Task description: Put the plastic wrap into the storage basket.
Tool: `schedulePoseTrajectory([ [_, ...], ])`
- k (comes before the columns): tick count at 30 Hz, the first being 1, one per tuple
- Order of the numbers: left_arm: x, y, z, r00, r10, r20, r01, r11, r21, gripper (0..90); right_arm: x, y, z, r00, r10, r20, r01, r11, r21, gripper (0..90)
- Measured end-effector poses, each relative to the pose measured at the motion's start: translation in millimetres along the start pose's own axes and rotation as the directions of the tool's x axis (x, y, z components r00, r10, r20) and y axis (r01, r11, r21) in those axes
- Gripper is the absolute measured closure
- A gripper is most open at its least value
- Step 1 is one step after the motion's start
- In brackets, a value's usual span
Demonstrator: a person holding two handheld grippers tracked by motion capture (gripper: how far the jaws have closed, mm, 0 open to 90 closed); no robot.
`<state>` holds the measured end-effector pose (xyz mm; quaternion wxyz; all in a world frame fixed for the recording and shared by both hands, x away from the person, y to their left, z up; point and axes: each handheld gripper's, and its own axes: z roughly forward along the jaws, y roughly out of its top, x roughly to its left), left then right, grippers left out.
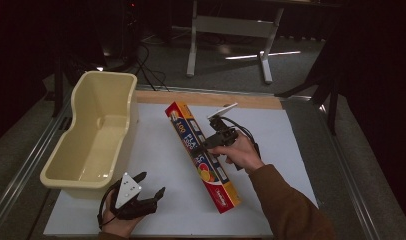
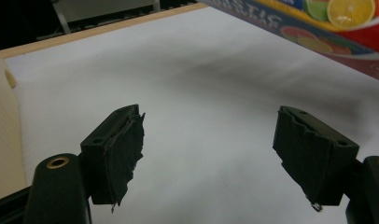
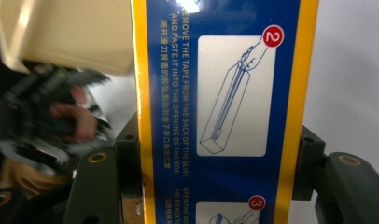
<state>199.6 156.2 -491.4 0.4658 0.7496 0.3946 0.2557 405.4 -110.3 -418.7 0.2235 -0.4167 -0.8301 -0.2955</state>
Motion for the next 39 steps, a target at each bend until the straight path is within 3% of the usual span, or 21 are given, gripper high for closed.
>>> schedulePoseTrajectory([
  [5,-0.2,0.2,-0.3,1.0,0.004,-0.001,-0.004,1.0,-0.002,23.9,4.2,9.1,-2.1,0.9978,0.039,-0.054,-0.041,0.998,-0.04,39.0],
  [15,-0.9,0.1,0.6,1.0,0.009,-0.003,-0.009,1.0,-0.004,23.8,14.7,19.7,-18.0,0.9906,0.046,-0.129,-0.059,0.994,-0.096,39.0],
  [24,-0.6,0.0,0.7,0.9999,0.012,-0.005,-0.012,0.9999,-0.004,23.6,22.4,27.1,-29.0,0.9776,0.077,-0.196,-0.107,0.983,-0.149,39.1],
  [29,-0.6,0.0,0.5,0.9999,0.012,-0.007,-0.012,0.9999,-0.005,23.6,28.9,31.6,-31.8,0.9739,0.092,-0.207,-0.128,0.978,-0.165,39.1],
  [39,-0.7,-0.3,1.6,0.9999,0.014,-0.01,-0.014,0.9999,-0.006,23.6,52.6,41.8,-39.7,0.9699,0.062,-0.236,-0.115,0.968,-0.222,39.0],
])
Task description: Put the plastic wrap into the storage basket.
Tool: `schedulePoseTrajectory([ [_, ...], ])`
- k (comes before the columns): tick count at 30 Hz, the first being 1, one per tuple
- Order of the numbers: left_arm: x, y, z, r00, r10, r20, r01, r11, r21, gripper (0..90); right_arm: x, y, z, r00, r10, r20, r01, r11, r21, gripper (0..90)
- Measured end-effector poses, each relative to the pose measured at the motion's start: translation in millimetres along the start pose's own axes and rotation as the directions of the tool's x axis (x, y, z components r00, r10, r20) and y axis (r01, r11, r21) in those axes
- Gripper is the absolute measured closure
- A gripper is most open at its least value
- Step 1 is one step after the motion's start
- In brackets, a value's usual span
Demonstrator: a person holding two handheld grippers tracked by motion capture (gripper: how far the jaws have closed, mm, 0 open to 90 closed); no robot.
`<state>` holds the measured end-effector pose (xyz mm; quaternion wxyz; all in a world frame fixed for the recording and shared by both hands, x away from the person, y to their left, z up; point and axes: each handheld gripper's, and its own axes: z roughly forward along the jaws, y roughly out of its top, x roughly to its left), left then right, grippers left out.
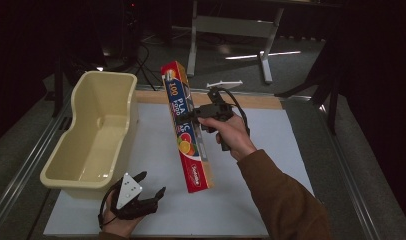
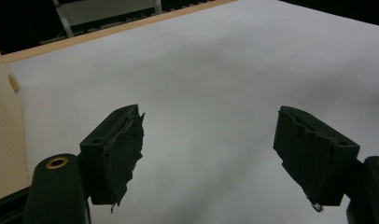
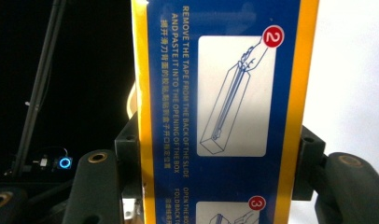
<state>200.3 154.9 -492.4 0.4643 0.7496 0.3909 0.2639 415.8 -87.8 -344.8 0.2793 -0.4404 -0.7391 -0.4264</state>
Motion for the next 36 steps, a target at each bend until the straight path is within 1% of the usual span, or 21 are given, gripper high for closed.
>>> schedulePoseTrajectory([
  [4,-0.2,0.0,1.0,1.0,0.002,0.003,-0.002,1.0,0.006,22.8,11.4,3.4,5.2,0.9999,-0.008,-0.007,0.008,1.0,-0.013,39.0],
  [9,0.2,-0.4,0.7,1.0,0.001,0.002,-0.001,1.0,0.002,22.8,23.4,9.9,11.8,0.9992,0.002,-0.04,-0.003,1.0,-0.026,39.0],
  [12,1.1,-0.5,0.2,1.0,-0.002,0.0,0.002,1.0,-0.001,22.8,29.4,14.2,15.1,0.9989,0.009,-0.045,-0.01,0.999,-0.032,39.0],
  [15,1.0,-0.4,0.1,1.0,-0.003,0.0,0.003,1.0,0.0,22.8,34.2,18.0,18.5,0.9979,0.026,-0.058,-0.028,0.999,-0.032,39.0],
  [18,0.1,-0.2,0.8,1.0,0.0,0.0,0.0,1.0,0.0,22.6,39.5,21.2,21.9,0.9969,0.037,-0.069,-0.041,0.998,-0.05,39.0],
  [21,-0.8,0.1,1.8,1.0,0.003,0.004,-0.003,1.0,0.002,22.3,43.2,24.8,25.4,0.9932,0.058,-0.101,-0.065,0.996,-0.063,39.0],
  [22,-0.9,0.2,2.0,1.0,0.005,0.004,-0.005,1.0,0.002,22.3,44.7,26.1,26.7,0.9923,0.066,-0.105,-0.073,0.995,-0.065,39.0],
  [25,-0.8,0.4,2.0,1.0,0.003,0.006,-0.003,1.0,0.001,22.3,49.0,29.7,30.1,0.9922,0.066,-0.106,-0.075,0.994,-0.081,39.0],
  [26,-0.5,0.3,2.1,1.0,0.002,0.009,-0.002,1.0,0.001,22.3,49.7,30.8,31.1,0.9918,0.067,-0.109,-0.076,0.993,-0.089,39.0],
  [28,-0.4,0.1,2.6,1.0,0.001,0.009,-0.001,1.0,0.0,22.3,51.4,33.4,32.6,0.9896,0.082,-0.118,-0.094,0.991,-0.099,39.0],
  [31,-0.3,0.0,3.0,0.9999,-0.001,0.011,0.001,1.0,0.001,22.3,54.0,37.2,34.3,0.9901,0.088,-0.109,-0.102,0.987,-0.127,39.0],
  [36,-1.1,0.3,3.3,0.9999,-0.002,0.014,0.002,1.0,0.001,22.3,58.7,41.4,38.3,0.9862,0.113,-0.121,-0.131,0.979,-0.155,39.0],
])
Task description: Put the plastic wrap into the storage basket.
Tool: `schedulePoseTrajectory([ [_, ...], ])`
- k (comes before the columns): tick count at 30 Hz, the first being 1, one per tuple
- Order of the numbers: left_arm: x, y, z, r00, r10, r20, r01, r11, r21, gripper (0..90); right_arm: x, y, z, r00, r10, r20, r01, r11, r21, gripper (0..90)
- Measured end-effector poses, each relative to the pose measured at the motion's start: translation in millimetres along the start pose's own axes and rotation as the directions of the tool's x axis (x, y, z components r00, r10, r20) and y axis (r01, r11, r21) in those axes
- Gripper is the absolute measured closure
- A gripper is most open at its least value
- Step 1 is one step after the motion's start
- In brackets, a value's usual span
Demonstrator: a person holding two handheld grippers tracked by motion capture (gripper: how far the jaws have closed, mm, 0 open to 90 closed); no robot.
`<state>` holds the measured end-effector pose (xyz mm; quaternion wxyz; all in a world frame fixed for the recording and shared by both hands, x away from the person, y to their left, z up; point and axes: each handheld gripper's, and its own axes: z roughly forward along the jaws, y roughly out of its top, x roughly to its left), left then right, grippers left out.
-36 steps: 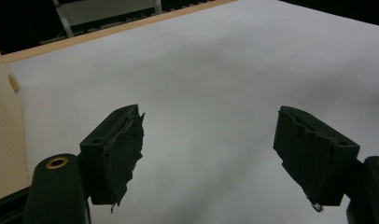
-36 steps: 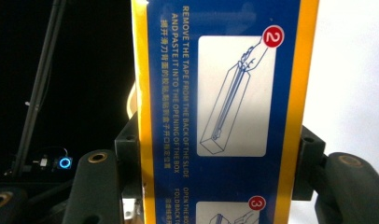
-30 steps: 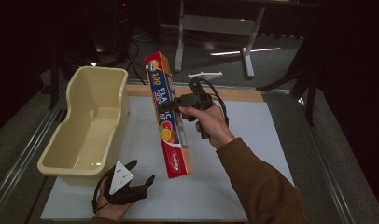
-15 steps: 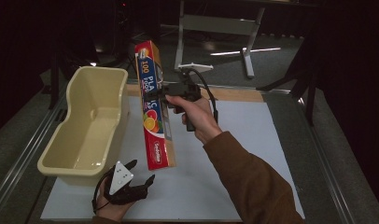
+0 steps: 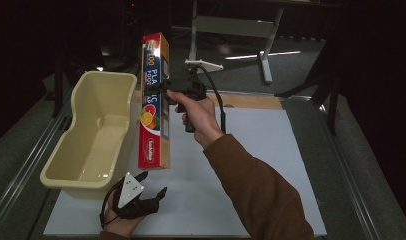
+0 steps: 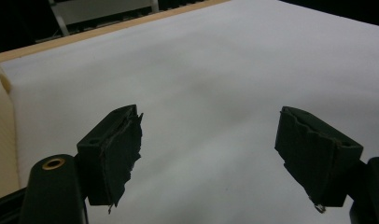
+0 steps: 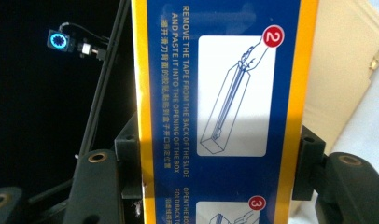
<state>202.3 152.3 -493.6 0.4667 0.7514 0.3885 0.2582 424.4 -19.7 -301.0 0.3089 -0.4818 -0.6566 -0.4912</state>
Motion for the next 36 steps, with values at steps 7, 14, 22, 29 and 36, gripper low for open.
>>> schedulePoseTrajectory([
  [7,-0.8,0.4,0.0,1.0,0.0,0.003,0.0,1.0,-0.006,22.1,8.4,0.9,11.5,1.0,-0.003,0.007,0.004,1.0,-0.015,38.9],
  [14,-0.9,0.6,0.9,1.0,0.0,0.008,0.001,1.0,-0.007,22.1,8.9,3.1,22.5,0.9997,0.024,-0.001,-0.024,0.999,-0.021,38.9],
  [22,-2.4,1.1,1.8,0.9999,0.006,0.015,-0.006,0.9999,-0.013,22.1,5.3,6.6,45.5,0.9986,0.036,0.039,-0.036,0.999,-0.023,38.9],
  [29,-2.1,1.3,2.6,0.9997,0.005,0.022,-0.005,0.9998,-0.017,22.1,5.9,8.3,57.8,0.9983,0.041,0.041,-0.04,0.999,-0.023,38.9],
  [36,-2.4,0.9,1.4,0.9997,0.009,0.025,-0.008,0.9996,-0.028,22.1,4.5,10.2,73.2,0.997,0.049,0.06,-0.047,0.999,-0.026,38.9],
])
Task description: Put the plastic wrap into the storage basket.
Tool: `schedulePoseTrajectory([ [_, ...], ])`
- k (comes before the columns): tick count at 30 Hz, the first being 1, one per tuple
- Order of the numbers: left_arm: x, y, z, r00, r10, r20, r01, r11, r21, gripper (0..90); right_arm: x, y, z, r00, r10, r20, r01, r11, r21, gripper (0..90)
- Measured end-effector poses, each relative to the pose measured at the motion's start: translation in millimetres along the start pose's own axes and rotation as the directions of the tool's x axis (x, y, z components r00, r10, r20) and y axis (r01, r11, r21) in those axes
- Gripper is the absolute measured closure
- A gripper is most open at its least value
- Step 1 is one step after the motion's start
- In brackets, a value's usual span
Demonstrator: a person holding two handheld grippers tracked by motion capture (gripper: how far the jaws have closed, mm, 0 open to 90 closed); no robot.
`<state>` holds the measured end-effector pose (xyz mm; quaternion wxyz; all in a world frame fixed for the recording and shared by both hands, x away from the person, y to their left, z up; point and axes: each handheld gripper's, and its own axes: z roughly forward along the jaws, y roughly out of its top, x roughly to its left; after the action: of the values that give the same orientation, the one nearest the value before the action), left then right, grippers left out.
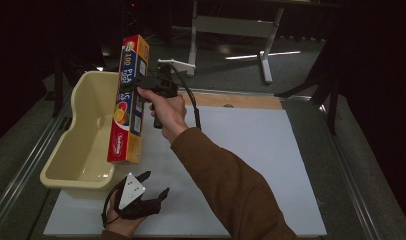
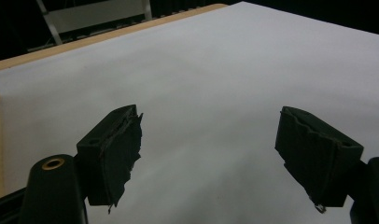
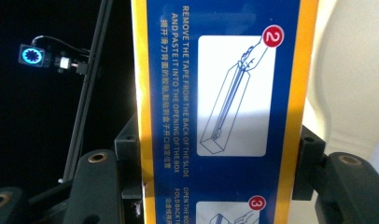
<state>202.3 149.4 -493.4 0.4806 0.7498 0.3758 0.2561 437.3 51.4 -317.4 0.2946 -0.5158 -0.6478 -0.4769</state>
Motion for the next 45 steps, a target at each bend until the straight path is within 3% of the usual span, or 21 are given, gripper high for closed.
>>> schedulePoseTrajectory([
  [17,-3.8,1.2,0.0,0.9994,0.033,-0.007,-0.033,0.9994,-0.007,22.2,-11.0,-5.5,34.6,0.997,0.071,-0.032,-0.071,0.997,0.001,39.0],
  [27,-4.8,1.6,1.4,0.9994,0.034,-0.001,-0.034,0.9994,-0.007,22.3,-20.2,-7.1,52.0,0.9964,0.083,-0.016,-0.083,0.996,0.02,38.9],
  [36,-4.0,1.7,0.7,0.9997,0.025,-0.002,-0.025,0.9996,-0.015,22.3,-23.6,-7.9,62.3,0.9942,0.105,-0.023,-0.104,0.994,0.032,38.9],
  [45,-6.9,1.7,1.3,0.9997,0.023,0.007,-0.023,0.9996,-0.017,22.3,-26.4,-8.3,63.2,0.9949,0.096,-0.029,-0.095,0.994,0.051,38.9],
])
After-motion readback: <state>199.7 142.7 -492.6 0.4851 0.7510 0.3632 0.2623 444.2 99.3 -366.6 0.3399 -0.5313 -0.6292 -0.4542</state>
